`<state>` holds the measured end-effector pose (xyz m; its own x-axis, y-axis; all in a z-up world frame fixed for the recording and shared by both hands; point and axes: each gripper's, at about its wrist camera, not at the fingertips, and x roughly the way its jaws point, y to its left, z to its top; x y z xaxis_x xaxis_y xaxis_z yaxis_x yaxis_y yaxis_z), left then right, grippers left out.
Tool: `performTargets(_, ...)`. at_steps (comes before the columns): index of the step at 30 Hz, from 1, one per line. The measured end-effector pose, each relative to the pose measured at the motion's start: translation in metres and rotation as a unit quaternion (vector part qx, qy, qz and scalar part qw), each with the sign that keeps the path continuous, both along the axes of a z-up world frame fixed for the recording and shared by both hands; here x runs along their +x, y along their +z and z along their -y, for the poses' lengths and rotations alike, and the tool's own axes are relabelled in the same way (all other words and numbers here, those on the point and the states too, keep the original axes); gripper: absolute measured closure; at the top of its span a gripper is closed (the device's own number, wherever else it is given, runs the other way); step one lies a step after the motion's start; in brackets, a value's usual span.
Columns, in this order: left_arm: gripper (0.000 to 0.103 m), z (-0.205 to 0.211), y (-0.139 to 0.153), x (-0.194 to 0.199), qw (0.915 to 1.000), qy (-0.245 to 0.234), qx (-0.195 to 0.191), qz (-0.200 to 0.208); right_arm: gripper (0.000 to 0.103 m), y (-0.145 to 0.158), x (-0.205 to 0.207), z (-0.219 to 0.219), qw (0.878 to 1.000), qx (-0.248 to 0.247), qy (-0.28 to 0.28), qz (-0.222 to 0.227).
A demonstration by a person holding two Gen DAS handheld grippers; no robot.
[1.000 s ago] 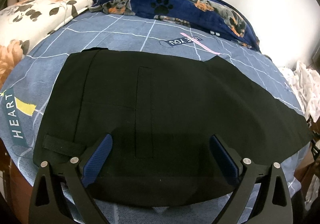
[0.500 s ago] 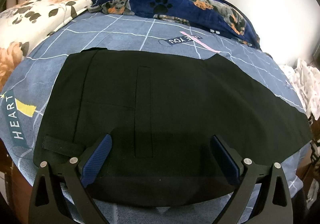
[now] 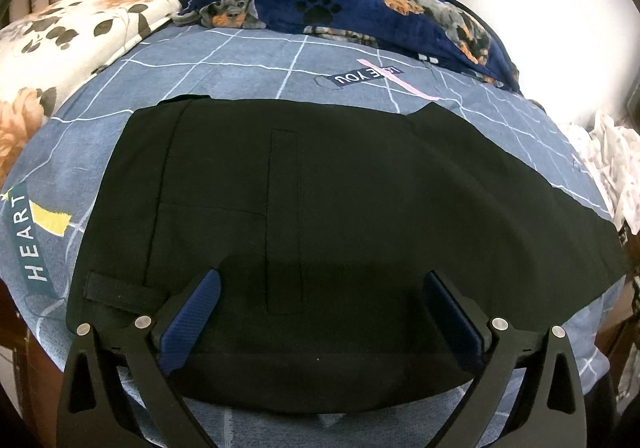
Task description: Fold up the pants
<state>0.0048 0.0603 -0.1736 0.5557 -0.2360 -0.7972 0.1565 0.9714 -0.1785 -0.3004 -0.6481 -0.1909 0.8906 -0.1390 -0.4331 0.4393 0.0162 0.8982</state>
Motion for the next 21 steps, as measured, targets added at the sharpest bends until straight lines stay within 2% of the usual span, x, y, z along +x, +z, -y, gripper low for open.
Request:
performTargets(2, 0.001, 0.0, 0.0, 0.0, 1.0, -0.002, 0.002, 0.0, 0.09, -0.009, -0.006, 0.003, 0.999, 0.007, -0.004, -0.04)
performTargets(7, 0.001, 0.002, -0.001, 0.0, 1.0, -0.003, 0.007, -0.001, 0.091, -0.013, 0.008, -0.002, 0.996, -0.005, 0.029, -0.084)
performTargets(13, 0.001, 0.003, -0.001, 0.0, 0.9999, -0.004, 0.01, -0.002, 0.091, -0.001, 0.033, -0.007, 0.995, -0.024, 0.06, -0.079)
performTargets(21, 0.001, 0.004, -0.001, 0.0, 0.9999, -0.004, 0.011, -0.002, 0.087, -0.01, 0.034, -0.006, 0.996, 0.0, 0.059, -0.072)
